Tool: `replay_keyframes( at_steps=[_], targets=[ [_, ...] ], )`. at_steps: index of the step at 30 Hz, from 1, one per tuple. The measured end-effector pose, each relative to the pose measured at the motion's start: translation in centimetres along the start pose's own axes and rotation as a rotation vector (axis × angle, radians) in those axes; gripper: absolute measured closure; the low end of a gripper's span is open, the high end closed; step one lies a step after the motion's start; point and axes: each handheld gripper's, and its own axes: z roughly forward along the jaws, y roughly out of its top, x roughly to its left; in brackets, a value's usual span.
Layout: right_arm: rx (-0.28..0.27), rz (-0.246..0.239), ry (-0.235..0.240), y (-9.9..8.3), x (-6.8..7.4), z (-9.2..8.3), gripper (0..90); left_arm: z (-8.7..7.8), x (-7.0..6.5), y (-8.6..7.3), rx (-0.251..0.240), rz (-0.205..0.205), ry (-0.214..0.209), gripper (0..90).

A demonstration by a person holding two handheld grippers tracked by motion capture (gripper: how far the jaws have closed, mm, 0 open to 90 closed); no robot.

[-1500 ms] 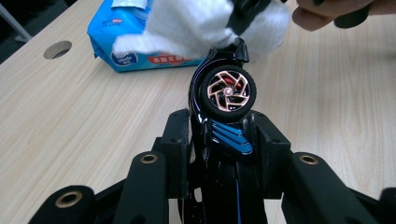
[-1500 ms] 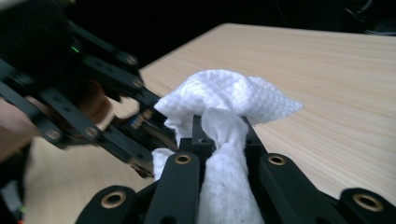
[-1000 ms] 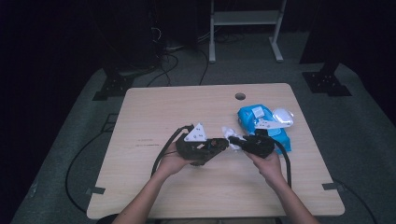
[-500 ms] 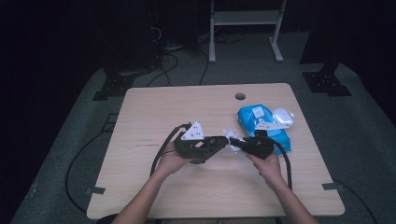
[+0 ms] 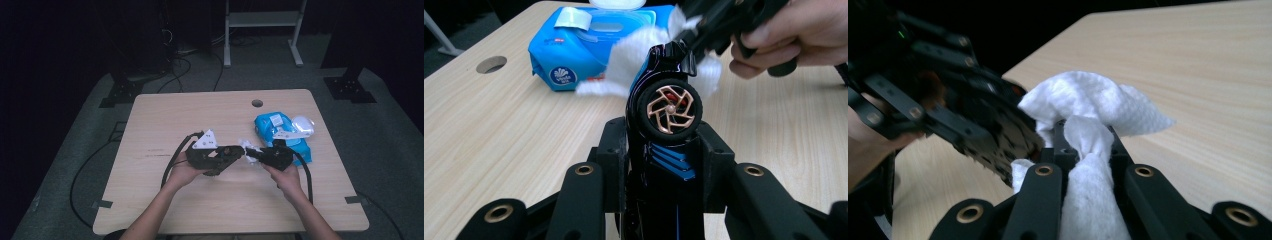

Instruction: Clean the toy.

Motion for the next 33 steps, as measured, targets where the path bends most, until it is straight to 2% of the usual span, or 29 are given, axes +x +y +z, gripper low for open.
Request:
replay_keyframes(
  at_steps=[4,7,8,10,14,17,20,22,26,33],
  targets=[
    [-0.022,-0.006,-0.005,0.5,0.3,-0.2,81.9,0.3,-0.1,-0.1,0.032,0.013,0.001,63.2],
    [-0.051,-0.014,0.016,1.0,0.7,-0.6,82.0,0.7,-0.2,-0.1,0.052,0.025,-0.001,63.2],
    [-0.067,-0.046,-0.003,1.4,1.6,-0.8,82.0,0.8,-0.3,-0.1,0.056,0.032,0.002,63.2],
    [-0.084,-0.038,0.031,1.6,1.8,-0.9,82.1,1.0,-0.5,0.0,0.064,0.038,0.002,63.3],
    [-0.078,-0.066,0.035,1.7,2.3,-0.8,81.9,1.4,-0.7,0.0,0.078,0.052,-0.002,63.4],
    [-0.065,-0.045,0.018,1.3,1.4,-0.9,81.9,1.2,-0.7,0.1,0.075,0.049,0.006,63.5],
    [-0.016,-0.022,-0.021,0.4,0.3,-0.7,81.9,0.8,-0.4,0.1,0.034,0.024,0.002,63.5],
    [-0.01,0.013,-0.007,-0.1,-0.3,-0.5,81.9,0.5,-0.3,0.1,0.032,0.025,0.012,63.5],
    [0.008,0.029,0.005,-0.4,-0.3,0.0,81.9,0.5,-0.2,0.1,0.028,0.018,0.009,63.5],
    [-0.031,0.047,0.037,0.0,0.0,-0.4,82.0,0.7,-0.5,0.3,0.021,0.028,0.005,63.7]
  ],
)
